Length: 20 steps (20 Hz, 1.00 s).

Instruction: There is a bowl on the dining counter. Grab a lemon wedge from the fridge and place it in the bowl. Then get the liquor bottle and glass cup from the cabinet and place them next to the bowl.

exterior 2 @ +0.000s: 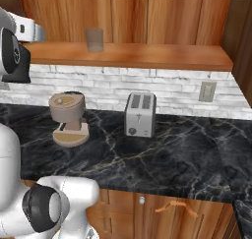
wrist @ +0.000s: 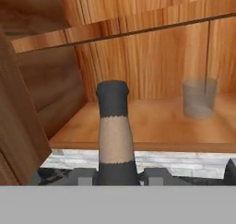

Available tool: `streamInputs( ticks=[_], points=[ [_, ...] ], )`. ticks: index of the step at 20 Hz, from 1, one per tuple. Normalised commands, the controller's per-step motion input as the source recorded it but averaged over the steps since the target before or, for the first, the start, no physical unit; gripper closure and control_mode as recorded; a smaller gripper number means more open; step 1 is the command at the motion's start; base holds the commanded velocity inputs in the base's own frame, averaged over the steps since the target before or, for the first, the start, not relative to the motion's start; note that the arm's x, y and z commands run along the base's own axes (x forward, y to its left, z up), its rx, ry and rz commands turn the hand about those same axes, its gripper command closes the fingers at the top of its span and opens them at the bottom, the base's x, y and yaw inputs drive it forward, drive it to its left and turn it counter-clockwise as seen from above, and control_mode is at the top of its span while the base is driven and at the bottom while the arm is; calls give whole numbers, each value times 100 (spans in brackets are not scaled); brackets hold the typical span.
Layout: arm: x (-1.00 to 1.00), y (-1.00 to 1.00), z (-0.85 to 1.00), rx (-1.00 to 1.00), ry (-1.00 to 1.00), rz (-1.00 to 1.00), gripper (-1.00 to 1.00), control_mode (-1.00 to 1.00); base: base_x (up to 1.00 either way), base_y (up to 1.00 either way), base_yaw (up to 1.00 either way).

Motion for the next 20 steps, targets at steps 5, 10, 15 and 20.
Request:
streamInputs(
  ticks=[5, 10, 15, 20],
  points=[
    [-53, -23, -18, 0, -38, 0, 100, -100, 0, 0, 0],
    [-51, -57, -27, 0, -30, 5, 100, -100, 0, 0, 0],
    [-38, -37, -20, 0, -20, 6, 100, 100, -10, -8, 1],
    [0, 0, 0, 0, 0, 0, 100, 100, -78, -24, 3]
  ],
)
